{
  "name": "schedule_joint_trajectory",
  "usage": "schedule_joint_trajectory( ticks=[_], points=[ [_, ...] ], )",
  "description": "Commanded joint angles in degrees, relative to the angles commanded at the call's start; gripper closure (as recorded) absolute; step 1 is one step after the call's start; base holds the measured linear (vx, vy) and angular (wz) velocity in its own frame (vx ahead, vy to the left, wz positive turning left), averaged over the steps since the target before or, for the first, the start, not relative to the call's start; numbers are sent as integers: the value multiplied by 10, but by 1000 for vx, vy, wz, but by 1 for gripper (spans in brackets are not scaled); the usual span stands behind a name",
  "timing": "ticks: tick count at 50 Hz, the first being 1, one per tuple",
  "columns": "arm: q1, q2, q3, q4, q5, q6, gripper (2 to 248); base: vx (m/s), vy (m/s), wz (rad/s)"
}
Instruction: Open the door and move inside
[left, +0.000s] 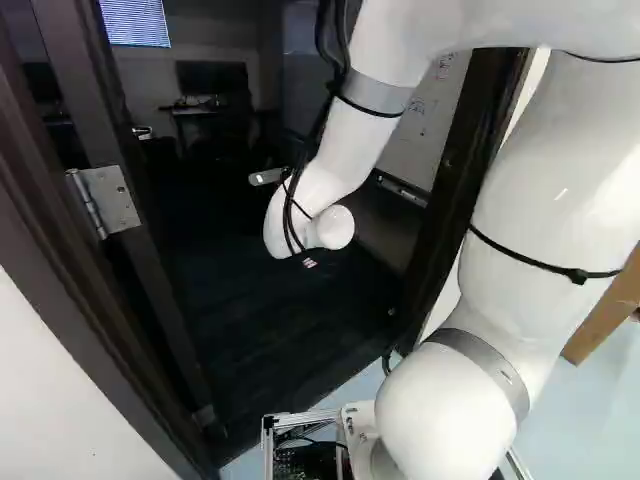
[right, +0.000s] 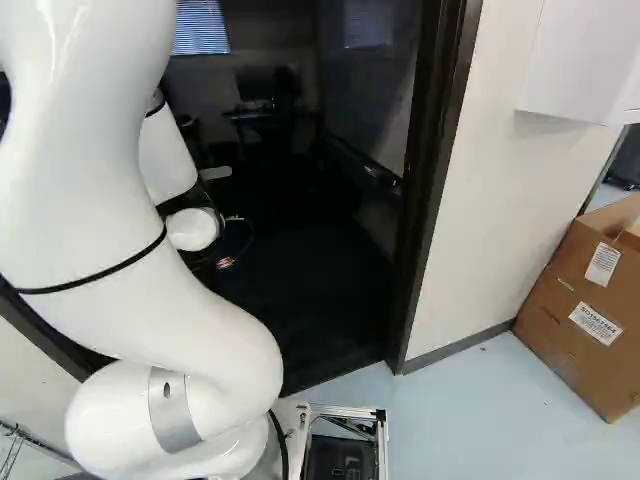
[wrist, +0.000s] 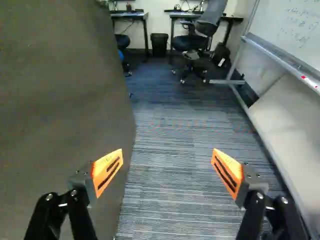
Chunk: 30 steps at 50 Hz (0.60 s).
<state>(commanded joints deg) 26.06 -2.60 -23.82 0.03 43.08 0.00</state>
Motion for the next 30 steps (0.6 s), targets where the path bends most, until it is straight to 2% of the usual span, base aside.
schedule_joint_trajectory(
  ticks=[30],
  points=[
    [-49,67,68,0,0,0,3,0,0,0]
  ],
)
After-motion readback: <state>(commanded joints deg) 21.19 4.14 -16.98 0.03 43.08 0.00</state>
